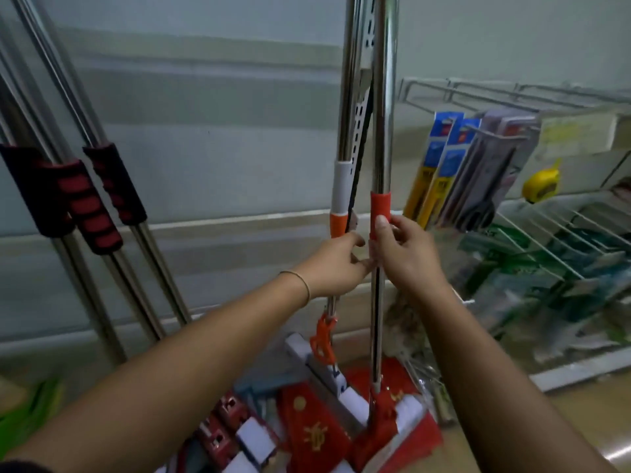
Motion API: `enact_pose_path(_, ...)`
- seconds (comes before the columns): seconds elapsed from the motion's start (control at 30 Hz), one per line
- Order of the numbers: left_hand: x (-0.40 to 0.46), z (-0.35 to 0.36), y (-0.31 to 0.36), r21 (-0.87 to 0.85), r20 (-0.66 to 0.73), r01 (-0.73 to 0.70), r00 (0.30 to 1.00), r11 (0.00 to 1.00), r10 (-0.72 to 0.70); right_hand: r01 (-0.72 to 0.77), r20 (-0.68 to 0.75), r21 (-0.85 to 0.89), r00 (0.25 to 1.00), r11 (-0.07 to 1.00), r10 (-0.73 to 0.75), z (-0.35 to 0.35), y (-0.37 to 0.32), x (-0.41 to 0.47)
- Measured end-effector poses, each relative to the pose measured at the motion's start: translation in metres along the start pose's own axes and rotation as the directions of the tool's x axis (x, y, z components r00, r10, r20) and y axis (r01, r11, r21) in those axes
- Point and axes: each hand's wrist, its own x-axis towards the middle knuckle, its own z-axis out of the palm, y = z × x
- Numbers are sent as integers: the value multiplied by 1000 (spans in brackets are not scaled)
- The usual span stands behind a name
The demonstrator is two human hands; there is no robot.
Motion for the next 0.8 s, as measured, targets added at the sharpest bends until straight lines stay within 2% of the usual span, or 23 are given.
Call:
enact_pose_path(0.4, -12, 76, -42, 26, 51, 179, 982, 984, -180, -167, 102, -102, 979, 981, 177, -1, 101, -35)
enact_pose_path(0.7, -23, 164, -75, -43, 83, 392, 918, 919, -388, -234, 304, -146, 914, 961, 268, -4, 194, -59)
enact_pose_path(0.8, -31, 190, -85, -90, 33, 438, 899, 895, -437, -213, 379, -181, 886, 960, 268, -3, 222, -66)
